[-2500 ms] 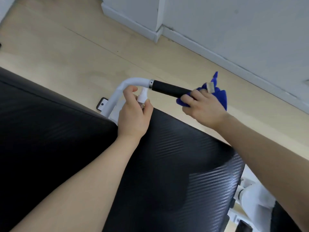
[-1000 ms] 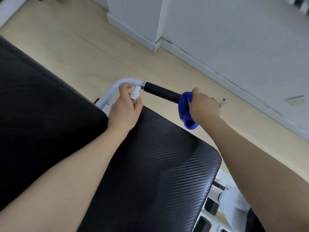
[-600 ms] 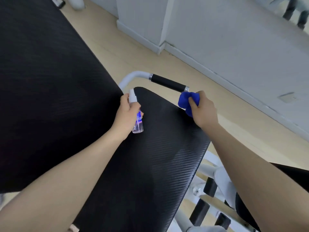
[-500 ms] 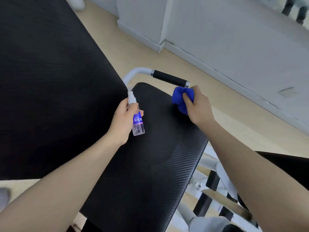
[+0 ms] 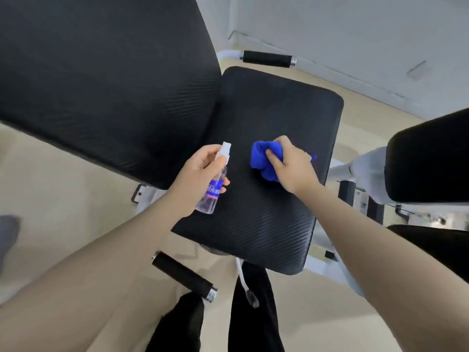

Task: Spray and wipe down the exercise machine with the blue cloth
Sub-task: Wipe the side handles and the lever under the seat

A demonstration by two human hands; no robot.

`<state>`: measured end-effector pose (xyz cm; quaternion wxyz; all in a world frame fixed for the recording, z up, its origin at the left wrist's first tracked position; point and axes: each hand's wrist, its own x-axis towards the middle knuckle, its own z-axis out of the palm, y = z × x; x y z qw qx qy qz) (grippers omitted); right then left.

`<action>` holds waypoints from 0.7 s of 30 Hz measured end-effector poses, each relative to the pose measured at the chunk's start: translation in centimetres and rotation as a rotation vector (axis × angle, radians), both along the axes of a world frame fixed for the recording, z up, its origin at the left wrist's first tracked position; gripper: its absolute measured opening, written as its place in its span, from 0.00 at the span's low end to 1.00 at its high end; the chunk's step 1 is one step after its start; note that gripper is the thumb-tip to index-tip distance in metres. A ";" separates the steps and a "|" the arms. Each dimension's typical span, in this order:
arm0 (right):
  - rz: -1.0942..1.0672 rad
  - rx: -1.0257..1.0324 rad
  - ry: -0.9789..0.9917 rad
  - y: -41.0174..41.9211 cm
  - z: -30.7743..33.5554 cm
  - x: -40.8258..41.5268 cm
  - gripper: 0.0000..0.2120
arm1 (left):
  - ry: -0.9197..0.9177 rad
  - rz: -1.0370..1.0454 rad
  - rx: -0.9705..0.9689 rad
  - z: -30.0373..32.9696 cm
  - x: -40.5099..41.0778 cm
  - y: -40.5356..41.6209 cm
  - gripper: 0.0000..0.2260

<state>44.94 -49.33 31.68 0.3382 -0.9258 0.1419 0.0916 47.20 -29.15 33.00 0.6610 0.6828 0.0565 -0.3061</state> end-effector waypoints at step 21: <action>0.451 -0.236 0.419 16.4 0.7 -12.1 0.11 | -0.650 -0.542 0.799 -5.7 -15.7 16.7 0.15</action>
